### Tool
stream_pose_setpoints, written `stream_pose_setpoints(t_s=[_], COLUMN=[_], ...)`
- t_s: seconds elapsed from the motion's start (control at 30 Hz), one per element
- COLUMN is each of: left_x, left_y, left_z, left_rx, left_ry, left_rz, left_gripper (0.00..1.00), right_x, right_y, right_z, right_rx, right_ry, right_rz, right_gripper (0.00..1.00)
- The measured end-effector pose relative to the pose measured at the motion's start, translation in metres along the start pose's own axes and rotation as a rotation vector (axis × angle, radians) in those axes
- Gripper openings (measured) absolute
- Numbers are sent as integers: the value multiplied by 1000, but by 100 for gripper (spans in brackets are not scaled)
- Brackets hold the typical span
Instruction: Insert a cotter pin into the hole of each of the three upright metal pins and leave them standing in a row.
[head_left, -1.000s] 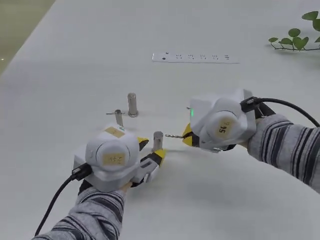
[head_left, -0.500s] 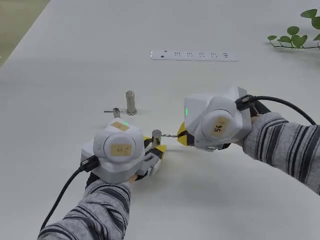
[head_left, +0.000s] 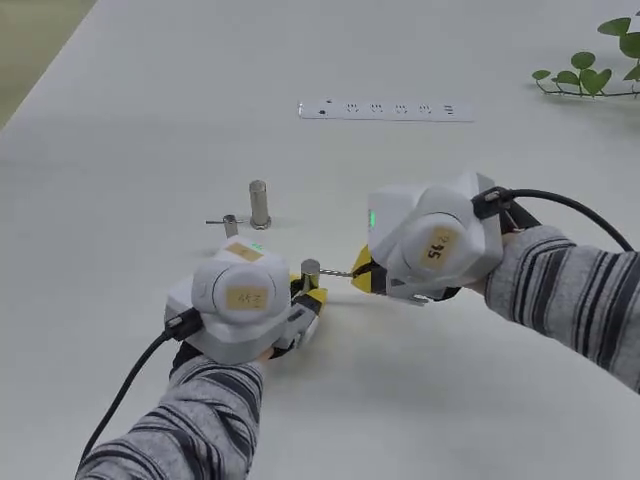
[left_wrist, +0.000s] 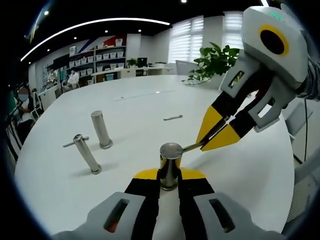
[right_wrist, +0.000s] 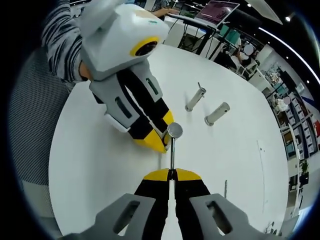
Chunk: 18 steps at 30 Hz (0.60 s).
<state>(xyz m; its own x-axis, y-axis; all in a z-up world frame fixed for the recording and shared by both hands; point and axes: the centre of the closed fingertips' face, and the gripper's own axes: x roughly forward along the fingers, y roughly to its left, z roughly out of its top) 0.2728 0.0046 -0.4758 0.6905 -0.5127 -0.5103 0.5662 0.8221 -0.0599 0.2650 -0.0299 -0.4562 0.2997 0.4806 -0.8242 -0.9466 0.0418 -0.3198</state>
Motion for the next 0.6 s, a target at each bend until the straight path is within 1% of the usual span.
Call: stream_pose_setpoints(t_s=[0.07,0.2,0.3,0.6], left_x=[0,1,1,1], left_y=[0,0,0,0], left_z=[0,0,0,-1], left_rx=[8,26,38,42], left_ry=[-1,1,2,5], left_rz=[0,-2,-4,-3], left_gripper=[9,9,9,9], right_x=[0,-2,-5,-8], right_y=[0,3,1,2], right_z=[0,1,4,8], right_rx=[3,-14,-10,-40], right_ry=[-3,-29,-51,-54], right_rz=[3,6,-4,-9], right_gripper=[0,0,0,0])
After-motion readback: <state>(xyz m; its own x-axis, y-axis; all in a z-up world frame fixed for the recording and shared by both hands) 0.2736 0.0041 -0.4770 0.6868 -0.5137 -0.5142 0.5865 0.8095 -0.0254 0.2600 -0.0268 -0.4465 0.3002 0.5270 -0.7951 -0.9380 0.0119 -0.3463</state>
